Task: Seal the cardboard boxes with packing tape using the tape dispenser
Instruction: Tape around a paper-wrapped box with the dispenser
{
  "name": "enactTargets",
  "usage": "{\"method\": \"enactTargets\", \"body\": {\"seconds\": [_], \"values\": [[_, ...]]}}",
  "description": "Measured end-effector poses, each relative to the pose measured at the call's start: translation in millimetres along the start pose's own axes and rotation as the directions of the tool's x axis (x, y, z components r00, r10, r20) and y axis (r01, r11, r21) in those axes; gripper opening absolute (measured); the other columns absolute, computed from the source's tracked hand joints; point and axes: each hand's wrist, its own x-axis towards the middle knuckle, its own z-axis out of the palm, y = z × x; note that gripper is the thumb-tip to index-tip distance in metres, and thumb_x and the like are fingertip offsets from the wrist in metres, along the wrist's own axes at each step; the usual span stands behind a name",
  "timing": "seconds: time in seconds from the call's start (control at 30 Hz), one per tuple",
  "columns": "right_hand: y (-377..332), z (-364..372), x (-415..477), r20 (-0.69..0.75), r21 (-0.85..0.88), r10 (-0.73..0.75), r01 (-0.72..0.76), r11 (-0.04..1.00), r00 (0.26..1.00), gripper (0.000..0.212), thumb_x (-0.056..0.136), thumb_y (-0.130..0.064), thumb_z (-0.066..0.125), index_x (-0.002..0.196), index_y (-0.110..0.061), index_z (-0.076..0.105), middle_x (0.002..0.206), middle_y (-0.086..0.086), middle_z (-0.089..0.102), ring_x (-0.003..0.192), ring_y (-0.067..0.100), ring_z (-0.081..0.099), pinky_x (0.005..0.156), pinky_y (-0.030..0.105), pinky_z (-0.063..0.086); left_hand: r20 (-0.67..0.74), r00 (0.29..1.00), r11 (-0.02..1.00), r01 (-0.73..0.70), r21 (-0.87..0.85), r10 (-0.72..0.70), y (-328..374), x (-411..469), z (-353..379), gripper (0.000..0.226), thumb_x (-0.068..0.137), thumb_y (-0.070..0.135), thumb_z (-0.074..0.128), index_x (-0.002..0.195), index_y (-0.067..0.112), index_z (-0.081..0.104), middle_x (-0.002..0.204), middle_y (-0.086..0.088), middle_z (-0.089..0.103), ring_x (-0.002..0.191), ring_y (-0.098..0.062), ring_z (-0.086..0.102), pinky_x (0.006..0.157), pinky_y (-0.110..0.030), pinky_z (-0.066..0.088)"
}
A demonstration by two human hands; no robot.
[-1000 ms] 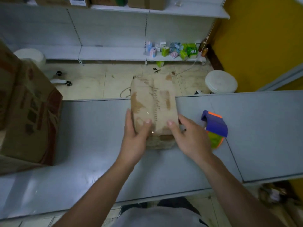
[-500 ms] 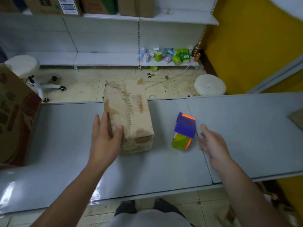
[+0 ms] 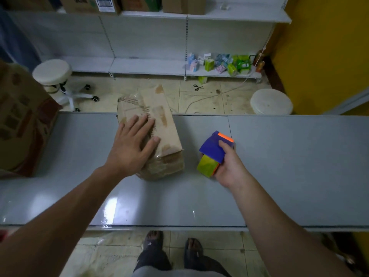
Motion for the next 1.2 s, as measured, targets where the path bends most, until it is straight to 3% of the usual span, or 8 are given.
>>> {"method": "enactTargets", "body": {"seconds": [0.17, 0.3, 0.4, 0.53, 0.67, 0.83, 1.03, 1.2], "values": [[1, -3, -6, 0.094, 0.121, 0.0, -0.011, 0.993, 0.996, 0.036, 0.087, -0.029, 0.059, 0.12, -0.014, 0.061, 0.088, 0.011, 0.071, 0.073, 0.028, 0.067, 0.081, 0.039, 0.052, -0.015, 1.0, 1.0, 0.015, -0.01, -0.015, 1, -3, -1, 0.079, 0.086, 0.07, 0.018, 0.154, 0.03, 0.025, 0.161, 0.01, 0.017, 0.15, -0.009, 0.004, 0.122, -0.039, 0.0], [-5, -16, -49, 0.297, 0.345, -0.056, -0.052, 0.937, 0.953, 0.031, 0.082, -0.037, 0.061, 0.097, -0.011, 0.068, 0.074, 0.007, 0.067, 0.068, 0.019, 0.065, 0.086, 0.032, 0.052, 0.049, 0.998, 0.999, 0.039, -0.001, -0.039, 7, -2, -7, 0.083, 0.082, 0.073, 0.012, 0.154, 0.032, 0.018, 0.162, 0.01, 0.011, 0.15, -0.009, -0.001, 0.121, -0.036, -0.004], [-10, -31, -78, 0.423, 0.477, -0.061, -0.165, 0.863, 0.904, 0.039, 0.075, -0.045, 0.066, 0.081, -0.006, 0.066, 0.049, -0.002, 0.055, 0.044, 0.01, 0.053, 0.051, 0.02, 0.05, 0.118, 0.989, 0.994, 0.082, 0.074, -0.091, 22, 2, -21, 0.085, 0.083, 0.077, 0.016, 0.154, 0.031, 0.018, 0.164, 0.006, 0.009, 0.15, -0.013, -0.004, 0.12, -0.038, -0.006], [-10, -39, -100, 0.498, 0.447, -0.124, -0.131, 0.885, 0.858, 0.04, 0.067, -0.04, 0.078, 0.077, -0.003, 0.067, 0.047, -0.003, 0.05, 0.042, 0.008, 0.046, 0.046, 0.018, 0.043, -0.15, 0.978, 0.955, 0.095, -0.282, -0.142, 89, -6, -49, 0.054, 0.09, 0.059, 0.052, 0.137, 0.031, 0.051, 0.143, 0.009, 0.047, 0.135, -0.01, 0.037, 0.11, -0.035, 0.03], [-5, -36, -111, 0.438, 0.414, -0.172, -0.028, 0.91, 0.883, 0.052, 0.046, -0.036, 0.093, 0.078, -0.011, 0.061, 0.047, -0.001, 0.046, 0.039, 0.008, 0.042, 0.043, 0.022, 0.04, 0.202, 0.969, 0.771, 0.234, -0.592, -0.139, 154, -18, -51, 0.046, 0.082, 0.051, 0.07, 0.12, 0.027, 0.061, 0.107, 0.016, 0.064, 0.096, 0.007, 0.058, 0.079, -0.013, 0.045], [2, -38, -126, 0.372, 0.333, -0.175, 0.045, 0.942, 0.911, 0.034, 0.073, -0.039, 0.062, 0.086, -0.008, 0.06, 0.059, 0.004, 0.053, 0.037, 0.009, 0.045, 0.042, 0.021, 0.043, 0.388, 0.902, 0.724, 0.394, -0.566, -0.188, 173, -22, -32, 0.07, 0.056, 0.059, 0.073, 0.118, 0.031, 0.058, 0.103, 0.015, 0.07, 0.101, -0.01, 0.066, 0.098, -0.038, 0.051], [13, -45, -130, 0.418, 0.266, -0.161, 0.049, 0.963, 0.894, 0.033, 0.082, -0.039, 0.054, 0.095, -0.009, 0.06, 0.06, 0.005, 0.056, 0.04, 0.011, 0.05, 0.04, 0.024, 0.045, 0.384, 0.881, 0.704, 0.458, -0.543, -0.277, 177, -30, -25, 0.027, 0.086, 0.04, 0.069, 0.108, 0.024, 0.066, 0.102, 0.001, 0.071, 0.097, -0.016, 0.067, 0.095, -0.04, 0.053], [16, -44, -135, 0.49, 0.169, -0.159, 0.085, 0.982, 0.857, 0.037, 0.084, -0.037, 0.047, 0.1, -0.008, 0.062, 0.067, 0.006, 0.067, 0.045, 0.013, 0.06, 0.043, 0.024, 0.049, 0.323, 0.899, 0.74, 0.429, -0.518, -0.295, 175, -32, -20, 0.022, 0.085, 0.042, 0.07, 0.097, 0.023, 0.071, 0.095, 0.002, 0.072, 0.089, -0.013, 0.068, 0.088, -0.037, 0.057]]}}
